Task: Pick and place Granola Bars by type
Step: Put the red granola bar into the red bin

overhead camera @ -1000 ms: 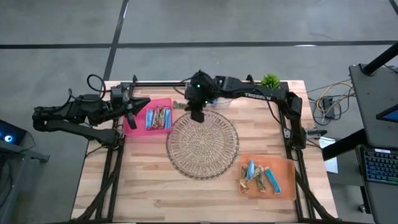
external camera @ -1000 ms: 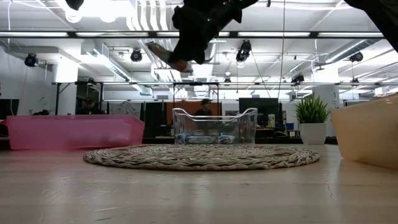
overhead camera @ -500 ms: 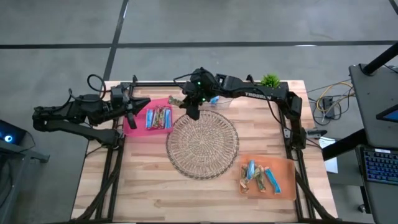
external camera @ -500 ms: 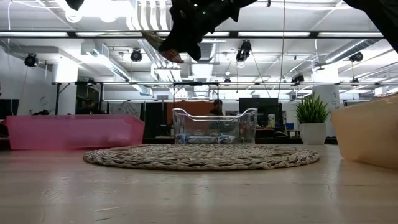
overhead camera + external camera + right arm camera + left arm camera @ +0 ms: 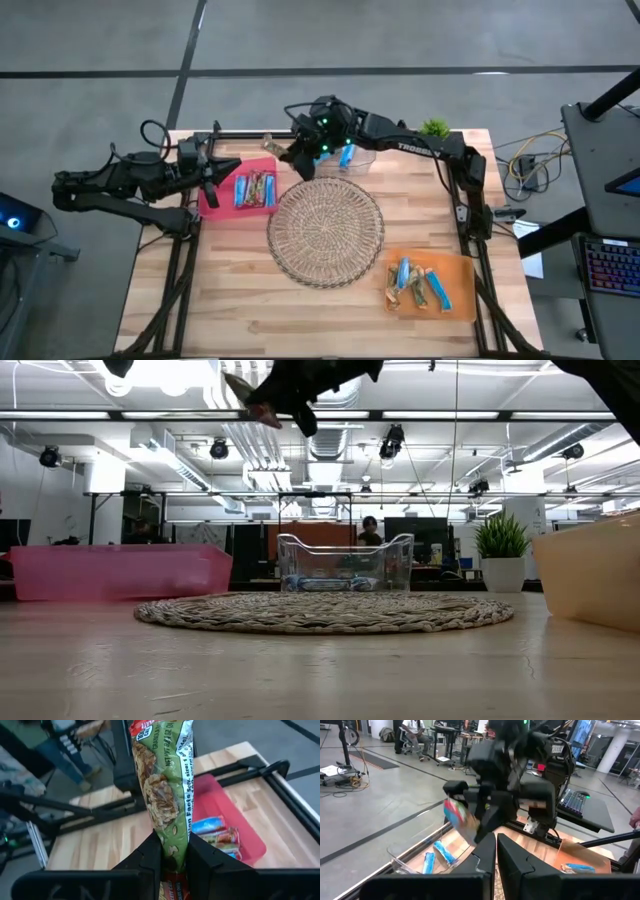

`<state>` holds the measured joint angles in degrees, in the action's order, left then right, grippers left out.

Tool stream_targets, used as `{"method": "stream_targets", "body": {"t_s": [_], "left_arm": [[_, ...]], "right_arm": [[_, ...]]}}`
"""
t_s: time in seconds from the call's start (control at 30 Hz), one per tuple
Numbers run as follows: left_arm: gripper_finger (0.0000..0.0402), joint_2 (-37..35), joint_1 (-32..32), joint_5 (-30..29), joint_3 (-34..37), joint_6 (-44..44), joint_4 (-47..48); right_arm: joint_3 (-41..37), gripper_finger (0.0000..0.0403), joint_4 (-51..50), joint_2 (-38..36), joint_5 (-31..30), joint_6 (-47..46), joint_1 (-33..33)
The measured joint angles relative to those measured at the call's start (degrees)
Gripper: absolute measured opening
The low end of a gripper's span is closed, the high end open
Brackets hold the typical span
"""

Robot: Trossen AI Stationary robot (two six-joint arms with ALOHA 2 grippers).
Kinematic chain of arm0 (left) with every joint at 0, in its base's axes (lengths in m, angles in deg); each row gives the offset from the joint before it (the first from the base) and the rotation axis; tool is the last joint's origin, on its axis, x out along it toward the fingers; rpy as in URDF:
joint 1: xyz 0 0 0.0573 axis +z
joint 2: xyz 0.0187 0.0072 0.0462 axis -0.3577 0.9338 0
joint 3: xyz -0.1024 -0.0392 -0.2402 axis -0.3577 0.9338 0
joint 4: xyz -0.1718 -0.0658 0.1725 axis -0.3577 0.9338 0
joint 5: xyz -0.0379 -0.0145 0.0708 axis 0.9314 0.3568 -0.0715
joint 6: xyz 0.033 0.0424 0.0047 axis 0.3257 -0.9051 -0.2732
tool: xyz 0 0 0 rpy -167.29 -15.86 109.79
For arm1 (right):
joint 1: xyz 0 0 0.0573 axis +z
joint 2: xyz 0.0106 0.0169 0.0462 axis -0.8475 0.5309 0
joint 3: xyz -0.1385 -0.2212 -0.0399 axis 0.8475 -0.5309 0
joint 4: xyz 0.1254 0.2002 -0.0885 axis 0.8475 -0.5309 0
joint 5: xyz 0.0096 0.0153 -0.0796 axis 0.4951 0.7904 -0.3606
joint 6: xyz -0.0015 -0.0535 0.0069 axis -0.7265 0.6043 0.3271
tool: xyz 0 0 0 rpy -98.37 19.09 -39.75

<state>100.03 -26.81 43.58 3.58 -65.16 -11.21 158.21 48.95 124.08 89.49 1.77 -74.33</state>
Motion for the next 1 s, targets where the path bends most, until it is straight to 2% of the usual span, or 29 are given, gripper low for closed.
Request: {"method": "stream_targets", "body": {"t_s": [0.23,0.4,0.57,0.7,1.0], "left_arm": [[0.0000,-0.27,0.00,0.76,0.00,0.05,1.45],[0.0000,-1.50,-0.02,2.00,0.00,1.83,6.98],[0.0000,-3.45,-0.01,11.42,0.00,5.46,14.22],[0.0000,-5.19,-0.02,19.39,0.00,4.87,17.27],[0.0000,-9.18,-0.02,20.63,-0.07,4.04,18.38]], "right_arm": [[3.93,0.0054,0.02,0.00,-0.03,-3.09,-1.61],[6.34,0.0054,0.35,0.00,-0.06,-4.27,-2.47],[7.02,0.0054,0.48,0.00,-0.05,-4.90,-2.35],[6.27,0.0054,2.19,0.00,-0.01,-7.24,-2.37],[4.70,0.0054,8.13,0.00,0.20,-12.98,-2.25]]}}
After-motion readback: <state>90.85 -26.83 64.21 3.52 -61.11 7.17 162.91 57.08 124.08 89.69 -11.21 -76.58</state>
